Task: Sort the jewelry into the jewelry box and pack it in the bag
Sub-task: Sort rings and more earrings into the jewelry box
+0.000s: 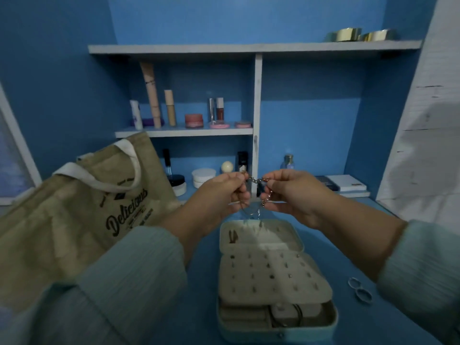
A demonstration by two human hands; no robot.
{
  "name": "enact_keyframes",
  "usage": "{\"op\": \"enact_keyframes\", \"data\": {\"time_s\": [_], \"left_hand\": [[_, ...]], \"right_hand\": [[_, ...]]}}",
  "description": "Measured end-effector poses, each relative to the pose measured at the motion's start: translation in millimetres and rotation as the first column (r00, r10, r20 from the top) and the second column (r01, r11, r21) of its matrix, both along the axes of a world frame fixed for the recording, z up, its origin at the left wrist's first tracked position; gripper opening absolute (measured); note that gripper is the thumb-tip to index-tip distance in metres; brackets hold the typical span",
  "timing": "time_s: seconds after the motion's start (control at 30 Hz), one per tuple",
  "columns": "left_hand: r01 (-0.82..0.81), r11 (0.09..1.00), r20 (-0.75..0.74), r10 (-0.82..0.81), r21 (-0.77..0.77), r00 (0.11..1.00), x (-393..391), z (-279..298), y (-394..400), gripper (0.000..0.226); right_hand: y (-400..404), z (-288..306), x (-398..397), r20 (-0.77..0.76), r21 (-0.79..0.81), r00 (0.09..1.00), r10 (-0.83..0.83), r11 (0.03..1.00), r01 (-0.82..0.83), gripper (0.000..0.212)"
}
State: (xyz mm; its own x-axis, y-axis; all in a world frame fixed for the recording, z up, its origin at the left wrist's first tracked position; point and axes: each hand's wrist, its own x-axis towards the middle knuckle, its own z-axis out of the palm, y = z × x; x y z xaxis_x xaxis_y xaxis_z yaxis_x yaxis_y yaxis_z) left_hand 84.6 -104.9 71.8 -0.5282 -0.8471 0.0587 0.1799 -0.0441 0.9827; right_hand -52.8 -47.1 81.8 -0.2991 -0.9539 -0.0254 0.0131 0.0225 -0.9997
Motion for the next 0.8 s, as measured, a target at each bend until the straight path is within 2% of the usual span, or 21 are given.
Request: {"op": "enact_keyframes", "data": {"time_s": [0.17,0.33,0.47,0.57,0.7,0.8], "left_hand": [[-0.079,0.994,0.243,0.094,-0.071,0.965,-1.1,-24.1,-13.6,0.015],[-0.081,0.978,0.503,0.169,-0.194,0.847,-6.1,-48.2,-28.8,0.022],[-0.045,0.963,0.595,0.200,-0.264,0.778,-9.1,-60.7,-40.5,0.020],[-0.059,0.941,0.598,0.259,-0.333,0.758,-9.7,-65.7,-46.4,0.020],[0.046,0.907,0.717,0.298,-0.418,0.630,-15.0,-69.9,-51.4,0.030],[0.183,0.882,0.818,0.302,-0.435,0.490,-22.3,-64.8,-51.0,0.027]], "right_hand": [[-10.8,-23.8,3.1,-0.076,0.097,0.997,0.003,0.995,0.004,0.016],[-19.7,-43.1,2.4,-0.198,0.232,0.980,0.025,0.973,0.022,0.014],[-27.4,-52.1,-2.5,-0.273,0.290,0.960,0.059,0.957,0.024,0.021],[-32.9,-56.6,-5.1,-0.363,0.330,0.927,0.096,0.944,0.032,0.032],[-40.3,-57.1,-5.5,-0.503,0.388,0.844,0.187,0.921,0.028,0.035],[-45.3,-56.7,-5.9,-0.699,0.403,0.646,0.306,0.915,0.004,0.036]]}}
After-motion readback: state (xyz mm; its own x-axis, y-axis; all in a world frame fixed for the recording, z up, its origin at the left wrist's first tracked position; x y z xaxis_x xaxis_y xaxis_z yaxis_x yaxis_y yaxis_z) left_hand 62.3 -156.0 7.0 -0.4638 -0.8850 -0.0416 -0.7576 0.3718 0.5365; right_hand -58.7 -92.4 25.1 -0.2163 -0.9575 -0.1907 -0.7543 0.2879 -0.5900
